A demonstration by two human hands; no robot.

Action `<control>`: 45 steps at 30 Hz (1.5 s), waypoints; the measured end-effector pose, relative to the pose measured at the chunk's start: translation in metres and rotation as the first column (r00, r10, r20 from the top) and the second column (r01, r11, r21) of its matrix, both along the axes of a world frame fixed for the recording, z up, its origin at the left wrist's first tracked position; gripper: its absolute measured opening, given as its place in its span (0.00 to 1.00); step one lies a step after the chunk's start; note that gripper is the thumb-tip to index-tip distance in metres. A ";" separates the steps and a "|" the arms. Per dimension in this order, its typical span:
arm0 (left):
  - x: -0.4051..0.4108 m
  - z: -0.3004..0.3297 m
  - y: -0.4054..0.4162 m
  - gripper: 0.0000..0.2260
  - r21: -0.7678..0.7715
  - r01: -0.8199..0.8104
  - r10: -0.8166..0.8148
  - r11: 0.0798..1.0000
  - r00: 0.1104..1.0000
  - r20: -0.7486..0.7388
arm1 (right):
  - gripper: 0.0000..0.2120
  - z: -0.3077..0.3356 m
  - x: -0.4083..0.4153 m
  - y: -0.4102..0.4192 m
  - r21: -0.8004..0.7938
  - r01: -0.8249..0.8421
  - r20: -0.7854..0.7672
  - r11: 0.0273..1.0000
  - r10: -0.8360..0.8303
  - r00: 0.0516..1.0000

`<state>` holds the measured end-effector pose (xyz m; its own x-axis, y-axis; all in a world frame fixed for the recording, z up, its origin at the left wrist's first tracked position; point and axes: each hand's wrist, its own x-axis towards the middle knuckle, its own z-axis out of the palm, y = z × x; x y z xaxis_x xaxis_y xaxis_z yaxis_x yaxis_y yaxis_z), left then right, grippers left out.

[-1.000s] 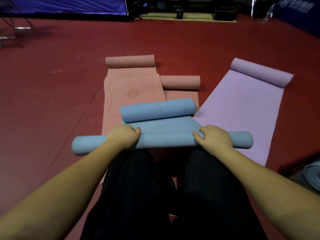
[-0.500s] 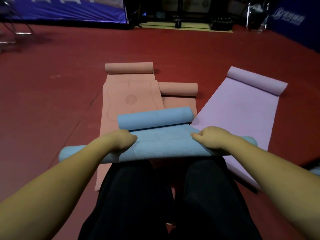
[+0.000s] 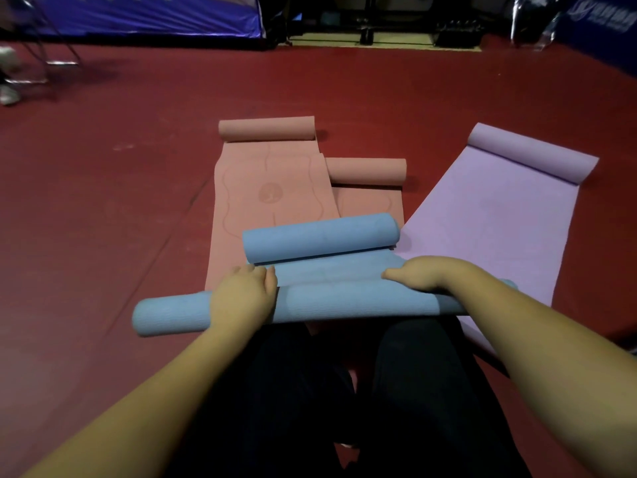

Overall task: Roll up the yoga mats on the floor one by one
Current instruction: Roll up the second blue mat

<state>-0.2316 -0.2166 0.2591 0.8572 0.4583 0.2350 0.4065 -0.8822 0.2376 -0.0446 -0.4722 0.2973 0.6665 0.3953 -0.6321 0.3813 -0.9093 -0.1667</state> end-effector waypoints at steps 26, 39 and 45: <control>0.045 0.005 0.021 0.25 -0.189 0.012 -0.102 0.982 0.875 -0.473 | 0.30 -0.042 -0.040 -0.024 0.201 -0.109 0.670 0.974 -0.056 0.741; 0.004 -0.016 0.014 0.27 0.088 0.108 -0.092 0.990 0.981 -0.170 | 0.26 -0.029 -0.017 -0.001 0.123 -0.013 0.490 0.992 -0.049 0.871; 0.022 0.012 0.015 0.23 0.053 0.116 -0.100 0.992 0.965 -0.244 | 0.28 0.002 -0.014 -0.005 0.066 -0.023 0.360 0.998 -0.003 0.933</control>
<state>-0.2095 -0.2019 0.2708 0.9357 0.3501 0.0428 0.3458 -0.9345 0.0842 -0.0584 -0.4773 0.2994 0.8398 0.4367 -0.3225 0.4362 -0.8965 -0.0780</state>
